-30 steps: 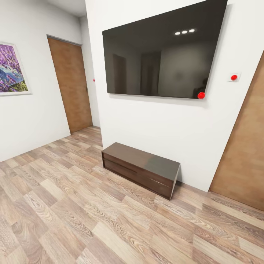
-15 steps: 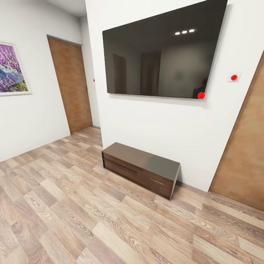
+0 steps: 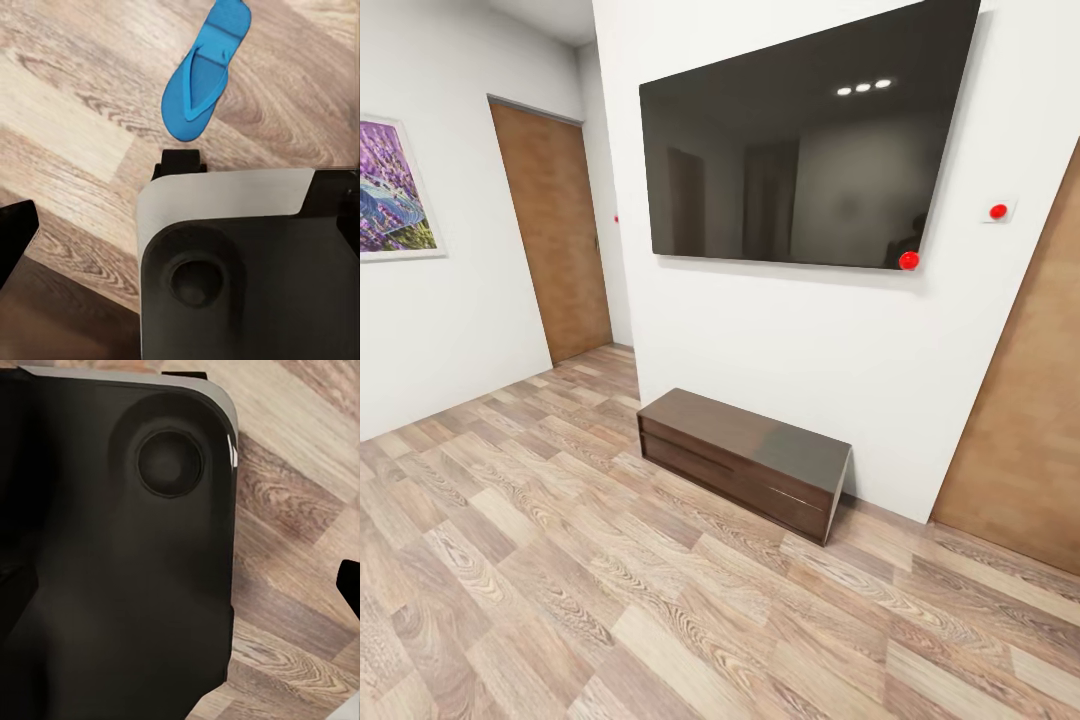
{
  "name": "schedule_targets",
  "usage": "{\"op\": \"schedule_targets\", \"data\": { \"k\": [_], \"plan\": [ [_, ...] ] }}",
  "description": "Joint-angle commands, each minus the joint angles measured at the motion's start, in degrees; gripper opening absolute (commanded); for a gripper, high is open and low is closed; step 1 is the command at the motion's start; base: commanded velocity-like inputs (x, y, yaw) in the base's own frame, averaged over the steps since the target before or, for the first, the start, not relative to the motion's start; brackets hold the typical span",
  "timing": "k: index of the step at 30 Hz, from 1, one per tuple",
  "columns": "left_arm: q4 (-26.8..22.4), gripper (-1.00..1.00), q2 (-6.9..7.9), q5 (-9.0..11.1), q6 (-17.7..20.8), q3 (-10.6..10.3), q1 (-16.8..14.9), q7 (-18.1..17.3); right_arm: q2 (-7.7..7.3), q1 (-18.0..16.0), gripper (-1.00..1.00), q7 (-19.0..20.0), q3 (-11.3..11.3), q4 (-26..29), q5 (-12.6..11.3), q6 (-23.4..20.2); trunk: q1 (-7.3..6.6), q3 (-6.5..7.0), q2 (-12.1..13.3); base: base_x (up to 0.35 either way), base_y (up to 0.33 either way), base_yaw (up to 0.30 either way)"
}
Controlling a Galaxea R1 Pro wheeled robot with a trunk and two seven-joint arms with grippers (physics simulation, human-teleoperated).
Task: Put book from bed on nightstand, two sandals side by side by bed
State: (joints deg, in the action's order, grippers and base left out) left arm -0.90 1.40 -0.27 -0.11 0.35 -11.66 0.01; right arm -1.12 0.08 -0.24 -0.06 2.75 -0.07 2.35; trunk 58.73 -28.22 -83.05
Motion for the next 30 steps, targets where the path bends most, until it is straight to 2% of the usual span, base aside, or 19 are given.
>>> {"op": "schedule_targets", "data": {
  "k": [1, 16, 30],
  "plan": [
    [0.0, 1.00, -0.01, -0.1, 0.3, 0.0, -0.6, 0.0, 0.01, 0.0, 1.00, 0.0, 0.0, 0.1, 0.0, 0.1, 0.00, -0.05, 0.0, 0.000, 0.000, 0.000],
    [-1.8, 1.00, -0.37, -0.2, 6.6, -0.1, -4.5, 1.4, -0.11, 0.0, 1.00, 0.0, 0.2, 1.4, 0.2, 0.2, 0.00, -0.05, 0.0, 0.000, 0.000, 0.000],
    [-2.1, 1.00, -0.33, 0.0, 7.8, -0.2, -5.1, 2.1, -1.14, -0.3, 1.00, -1.0, -0.1, 7.5, 0.2, 0.2, 0.00, -0.05, 0.0, 0.000, 0.000, 0.000]
  ]
}}
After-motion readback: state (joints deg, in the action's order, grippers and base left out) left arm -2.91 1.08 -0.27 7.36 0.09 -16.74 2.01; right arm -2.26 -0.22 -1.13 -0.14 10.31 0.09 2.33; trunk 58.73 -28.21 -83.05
